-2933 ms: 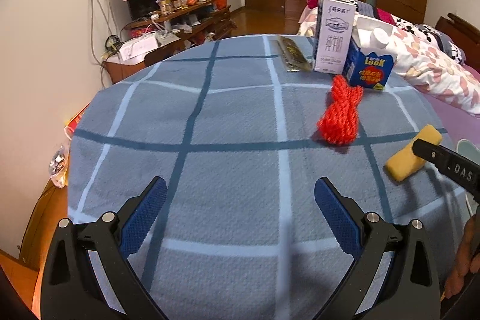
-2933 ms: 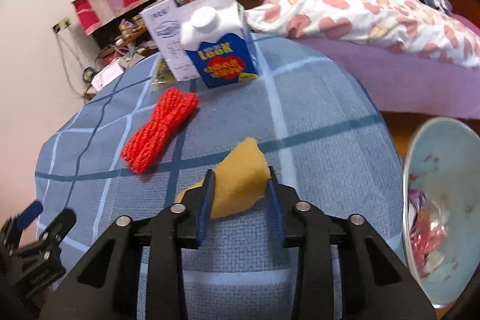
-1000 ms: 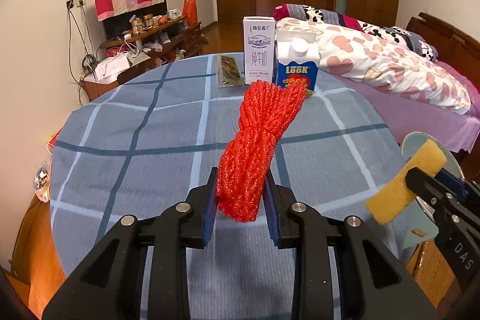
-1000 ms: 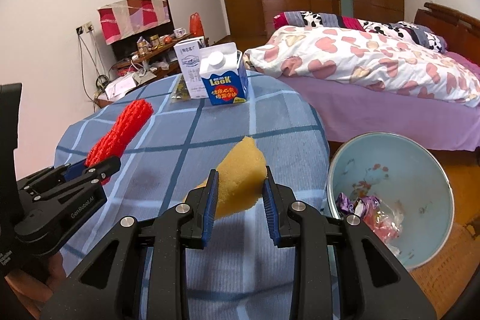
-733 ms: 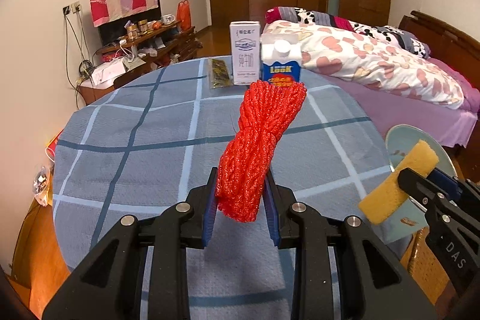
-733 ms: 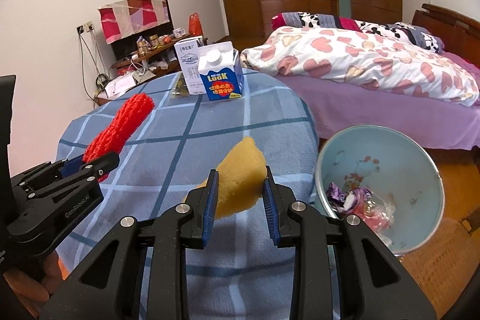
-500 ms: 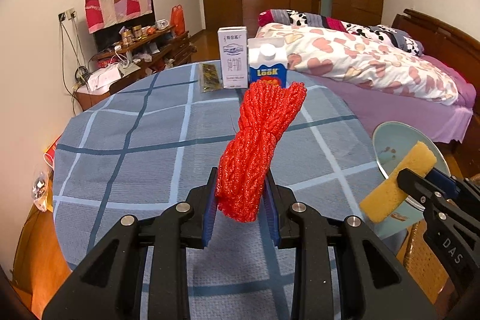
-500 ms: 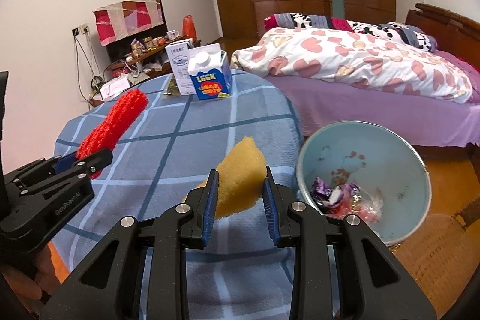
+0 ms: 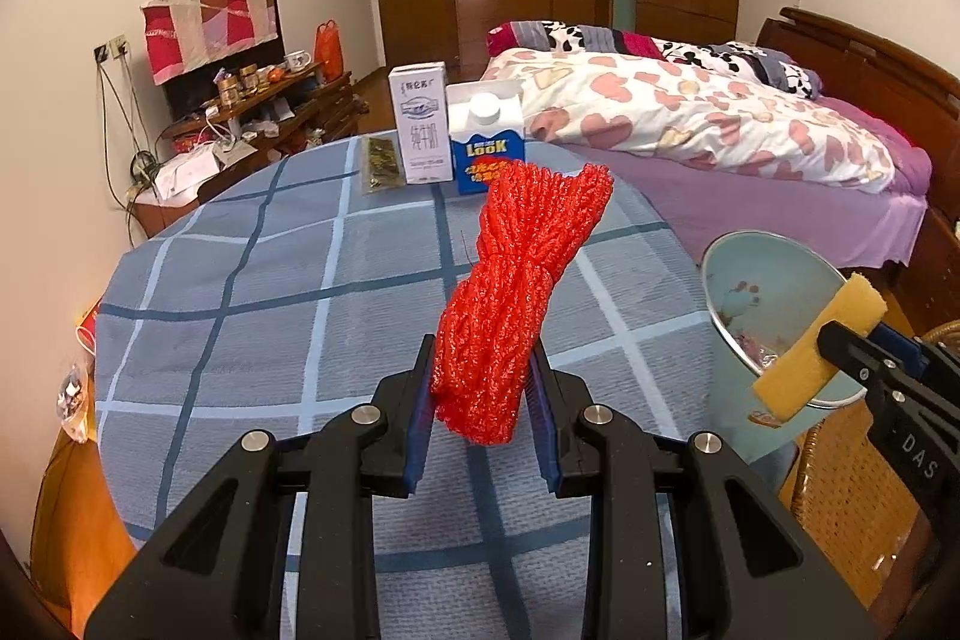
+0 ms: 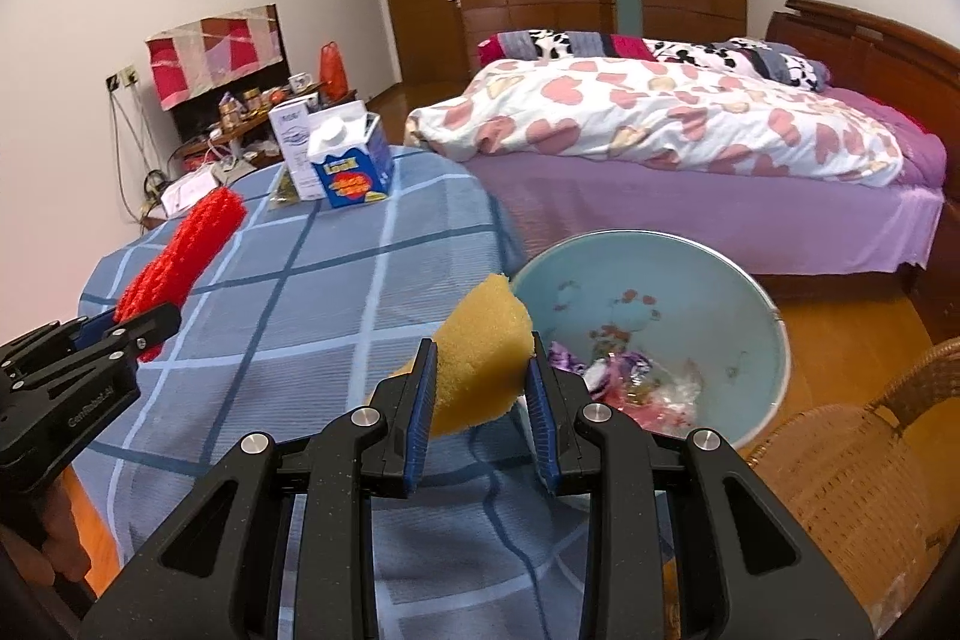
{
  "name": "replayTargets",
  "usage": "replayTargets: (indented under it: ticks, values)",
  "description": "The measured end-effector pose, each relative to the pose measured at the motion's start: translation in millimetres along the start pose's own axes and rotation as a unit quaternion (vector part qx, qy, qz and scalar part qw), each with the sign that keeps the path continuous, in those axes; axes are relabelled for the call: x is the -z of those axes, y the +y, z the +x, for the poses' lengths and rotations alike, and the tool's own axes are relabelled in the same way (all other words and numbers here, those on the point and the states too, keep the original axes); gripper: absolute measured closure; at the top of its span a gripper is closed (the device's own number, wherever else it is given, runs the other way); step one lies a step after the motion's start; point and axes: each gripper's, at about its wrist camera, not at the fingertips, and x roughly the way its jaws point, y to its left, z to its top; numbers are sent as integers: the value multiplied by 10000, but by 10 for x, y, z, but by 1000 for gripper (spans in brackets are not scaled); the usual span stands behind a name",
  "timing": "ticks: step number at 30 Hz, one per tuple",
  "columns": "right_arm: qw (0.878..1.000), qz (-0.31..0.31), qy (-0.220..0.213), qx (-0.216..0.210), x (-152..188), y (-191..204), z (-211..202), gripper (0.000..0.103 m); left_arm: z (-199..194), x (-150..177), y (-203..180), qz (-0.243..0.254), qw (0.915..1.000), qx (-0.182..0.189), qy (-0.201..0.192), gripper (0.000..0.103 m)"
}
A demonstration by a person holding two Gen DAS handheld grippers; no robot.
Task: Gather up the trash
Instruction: 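Carry the sponge over the bucket with the right tool while the left tool carries the red rope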
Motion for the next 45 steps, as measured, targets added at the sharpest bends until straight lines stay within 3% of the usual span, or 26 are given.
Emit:
replayTargets:
  ticks: [28, 45]
  values:
    - [9968, 568, -196, 526, -41, -637, -127, 74, -66, -209, -718, 611, 9970, 381, -270, 75]
    - [9934, 711, -375, 814, -182, -899, -124, 74, 62, -316, -1057, 773, 9946, 655, -213, 75]
